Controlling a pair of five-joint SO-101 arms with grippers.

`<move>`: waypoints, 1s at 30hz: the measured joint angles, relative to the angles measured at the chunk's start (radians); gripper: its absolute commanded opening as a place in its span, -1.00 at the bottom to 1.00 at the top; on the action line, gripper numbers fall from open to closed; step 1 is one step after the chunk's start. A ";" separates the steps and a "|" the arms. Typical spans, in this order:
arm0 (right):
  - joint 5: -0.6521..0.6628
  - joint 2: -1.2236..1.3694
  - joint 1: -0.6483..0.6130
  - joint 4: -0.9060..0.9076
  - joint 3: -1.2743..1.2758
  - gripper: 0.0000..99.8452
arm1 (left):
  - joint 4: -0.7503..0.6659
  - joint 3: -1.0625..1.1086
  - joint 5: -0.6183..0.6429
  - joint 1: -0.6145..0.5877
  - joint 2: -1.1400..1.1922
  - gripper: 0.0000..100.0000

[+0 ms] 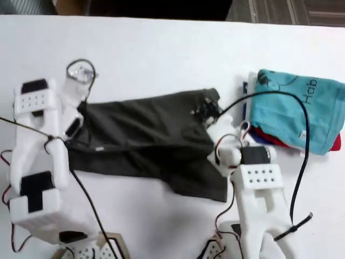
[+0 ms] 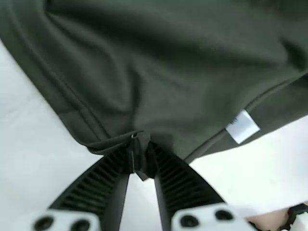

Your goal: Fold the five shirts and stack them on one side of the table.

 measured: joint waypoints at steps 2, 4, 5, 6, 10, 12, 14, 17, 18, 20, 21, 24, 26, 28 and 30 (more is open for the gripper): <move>0.000 -0.005 0.000 0.000 0.028 -0.96 | -0.043 0.069 0.000 0.002 -0.049 -0.95; 0.000 -0.005 0.000 0.000 0.054 -0.96 | -0.078 0.124 -0.014 0.002 -0.084 -0.95; 0.000 -0.005 0.000 0.000 0.058 -0.96 | -0.091 0.141 -0.018 0.002 -0.094 -0.95; 0.000 -0.005 0.000 0.000 0.058 -0.96 | -0.100 0.157 -0.018 0.000 -0.097 -0.95; 0.000 -0.005 0.000 0.000 0.049 -0.96 | -0.110 0.161 -0.018 0.000 -0.107 -0.95; 0.000 -0.021 0.000 0.029 0.012 -0.96 | -0.110 0.161 -0.018 0.000 -0.110 -0.95; 0.000 -0.052 0.000 0.080 -0.044 -0.96 | -0.095 0.150 -0.018 -0.003 -0.110 -0.95; 0.000 -0.109 0.000 0.155 -0.100 -0.96 | -0.031 0.097 -0.018 -0.011 -0.110 -0.95; 0.000 -0.130 0.000 0.176 -0.103 -0.96 | -0.009 0.084 -0.023 -0.009 -0.110 -0.95; 0.000 -0.172 0.000 0.218 -0.103 -0.96 | 0.020 0.071 -0.028 -0.008 -0.110 -0.95; 0.000 -0.192 0.000 0.236 -0.103 -0.96 | 0.029 0.069 -0.032 -0.008 -0.110 -0.95; 0.000 -0.250 0.000 0.270 -0.077 -0.96 | 0.049 0.069 -0.060 -0.008 -0.110 -0.95; 0.000 -0.281 0.000 0.273 -0.026 -0.96 | 0.057 0.069 -0.077 -0.008 -0.110 -0.95; 0.000 -0.305 0.000 0.273 0.031 -0.96 | 0.057 0.069 -0.094 -0.008 -0.110 -0.95; 0.000 -0.327 0.000 0.273 0.080 -0.96 | 0.057 0.087 -0.114 -0.014 -0.110 -0.95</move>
